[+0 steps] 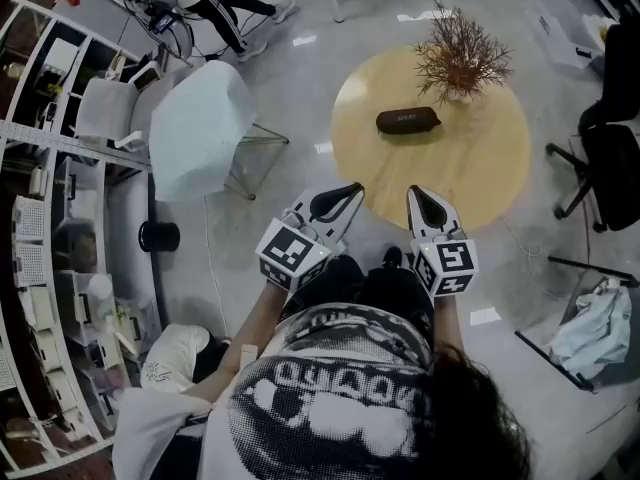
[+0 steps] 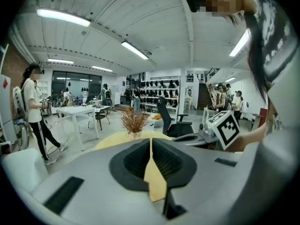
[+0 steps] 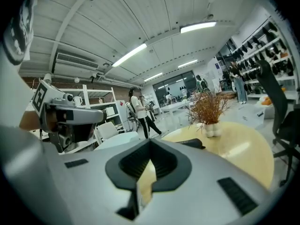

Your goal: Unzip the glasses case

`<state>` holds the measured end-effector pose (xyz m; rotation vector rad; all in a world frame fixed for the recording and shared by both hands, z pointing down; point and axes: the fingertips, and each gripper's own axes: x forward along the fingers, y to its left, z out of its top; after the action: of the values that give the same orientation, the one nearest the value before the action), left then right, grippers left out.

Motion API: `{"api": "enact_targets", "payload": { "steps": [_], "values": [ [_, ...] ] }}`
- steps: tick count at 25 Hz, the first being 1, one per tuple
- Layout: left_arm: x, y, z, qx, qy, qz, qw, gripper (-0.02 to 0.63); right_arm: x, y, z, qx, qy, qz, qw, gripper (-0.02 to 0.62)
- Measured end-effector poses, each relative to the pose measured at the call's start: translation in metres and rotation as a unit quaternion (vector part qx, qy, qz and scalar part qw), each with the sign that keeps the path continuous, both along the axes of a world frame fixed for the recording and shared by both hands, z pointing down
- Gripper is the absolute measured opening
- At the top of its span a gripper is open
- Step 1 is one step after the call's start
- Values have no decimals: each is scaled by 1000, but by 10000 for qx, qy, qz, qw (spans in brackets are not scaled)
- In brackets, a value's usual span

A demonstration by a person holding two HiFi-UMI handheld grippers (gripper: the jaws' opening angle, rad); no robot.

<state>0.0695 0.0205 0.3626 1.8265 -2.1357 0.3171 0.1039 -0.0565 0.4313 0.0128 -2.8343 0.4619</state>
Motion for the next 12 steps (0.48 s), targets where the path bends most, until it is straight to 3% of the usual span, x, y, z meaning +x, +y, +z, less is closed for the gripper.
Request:
{"api": "enact_targets", "payload": {
  "steps": [12],
  "values": [
    [-23, -5, 6, -18, 103, -130, 9999, 21, -16, -11, 5, -34, 92, 13, 10000, -3]
  ]
}}
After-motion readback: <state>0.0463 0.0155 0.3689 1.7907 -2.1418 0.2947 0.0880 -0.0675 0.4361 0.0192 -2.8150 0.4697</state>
